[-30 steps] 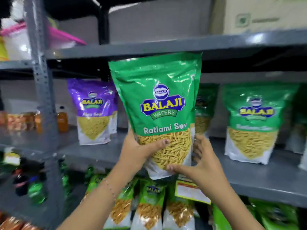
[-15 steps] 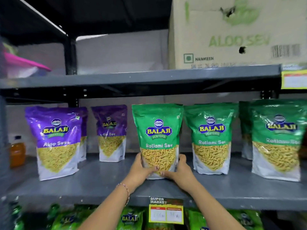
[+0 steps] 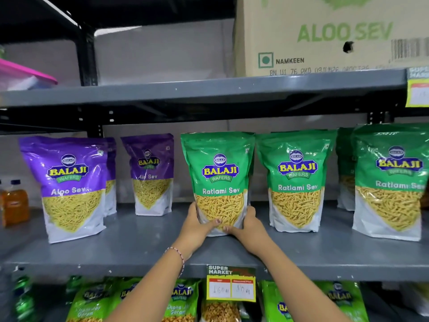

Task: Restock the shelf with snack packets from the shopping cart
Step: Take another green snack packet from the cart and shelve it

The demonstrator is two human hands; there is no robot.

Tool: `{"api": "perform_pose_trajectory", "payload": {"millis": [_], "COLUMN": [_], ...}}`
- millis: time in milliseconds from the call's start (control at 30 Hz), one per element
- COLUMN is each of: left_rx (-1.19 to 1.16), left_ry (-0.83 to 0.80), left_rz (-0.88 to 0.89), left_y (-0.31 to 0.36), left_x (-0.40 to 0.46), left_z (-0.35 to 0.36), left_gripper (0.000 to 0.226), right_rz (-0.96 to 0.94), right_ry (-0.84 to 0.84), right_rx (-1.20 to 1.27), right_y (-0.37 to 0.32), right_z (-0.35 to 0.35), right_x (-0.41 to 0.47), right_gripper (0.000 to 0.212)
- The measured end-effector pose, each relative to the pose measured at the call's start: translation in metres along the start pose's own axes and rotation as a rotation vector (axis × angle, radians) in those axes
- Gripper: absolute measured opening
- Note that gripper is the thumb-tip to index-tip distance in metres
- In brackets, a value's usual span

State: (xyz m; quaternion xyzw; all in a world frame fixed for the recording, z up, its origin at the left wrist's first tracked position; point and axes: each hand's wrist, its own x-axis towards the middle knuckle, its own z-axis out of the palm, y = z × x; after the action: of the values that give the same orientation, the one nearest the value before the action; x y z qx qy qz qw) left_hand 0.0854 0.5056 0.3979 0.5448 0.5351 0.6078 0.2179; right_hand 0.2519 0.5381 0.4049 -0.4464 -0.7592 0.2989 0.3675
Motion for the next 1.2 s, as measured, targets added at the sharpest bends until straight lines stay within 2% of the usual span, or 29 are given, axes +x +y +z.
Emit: {"api": "perform_pose_trajectory", "payload": {"millis": [367, 500, 600, 700, 767, 833, 900, 967, 1033, 1133, 1200], "left_rx": [-0.002, 0.003, -0.038, -0.073, -0.141, -0.199, -0.197, -0.145, -0.045, 0.167, 0.282], "left_ry": [0.026, 0.015, 0.032, 0.096, 0.187, 0.328, 0.449, 0.558, 0.644, 0.759, 0.848], "left_rz": [-0.016, -0.033, -0.069, -0.051, 0.046, 0.12, 0.111, -0.039, -0.278, -0.748, -0.985], "left_y": [-0.001, 0.001, 0.007, 0.022, 0.03, 0.022, -0.004, -0.045, -0.09, -0.155, -0.174], "left_x": [-0.002, -0.005, -0.009, -0.031, -0.064, -0.112, -0.17, -0.232, -0.3, -0.422, -0.493], "left_z": [0.0, -0.001, -0.009, -0.029, -0.053, -0.086, -0.122, -0.157, -0.188, -0.225, -0.236], "left_gripper": [0.07, 0.064, 0.072, 0.083, 0.072, 0.059, 0.051, 0.045, 0.04, 0.04, 0.045], "right_rz": [-0.009, 0.007, 0.015, -0.121, -0.326, -0.509, -0.646, -0.7, -0.644, -0.467, -0.396], "right_ry": [0.001, -0.015, -0.021, 0.155, 0.33, 0.4, 0.257, -0.046, -0.396, -0.97, -1.241], "right_rx": [-0.041, -0.064, -0.044, 0.013, 0.096, 0.212, 0.275, 0.232, 0.159, -0.056, -0.229], "right_y": [-0.002, -0.001, -0.002, -0.013, -0.034, -0.058, -0.07, -0.066, -0.048, -0.011, 0.019], "right_z": [0.0, 0.002, 0.003, 0.011, 0.024, 0.053, 0.1, 0.163, 0.225, 0.313, 0.363], "right_x": [-0.006, -0.004, -0.004, -0.018, -0.047, -0.087, -0.124, -0.158, -0.188, -0.238, -0.27], "right_gripper": [0.078, 0.081, 0.086, 0.092, 0.078, 0.065, 0.056, 0.053, 0.053, 0.058, 0.058]}}
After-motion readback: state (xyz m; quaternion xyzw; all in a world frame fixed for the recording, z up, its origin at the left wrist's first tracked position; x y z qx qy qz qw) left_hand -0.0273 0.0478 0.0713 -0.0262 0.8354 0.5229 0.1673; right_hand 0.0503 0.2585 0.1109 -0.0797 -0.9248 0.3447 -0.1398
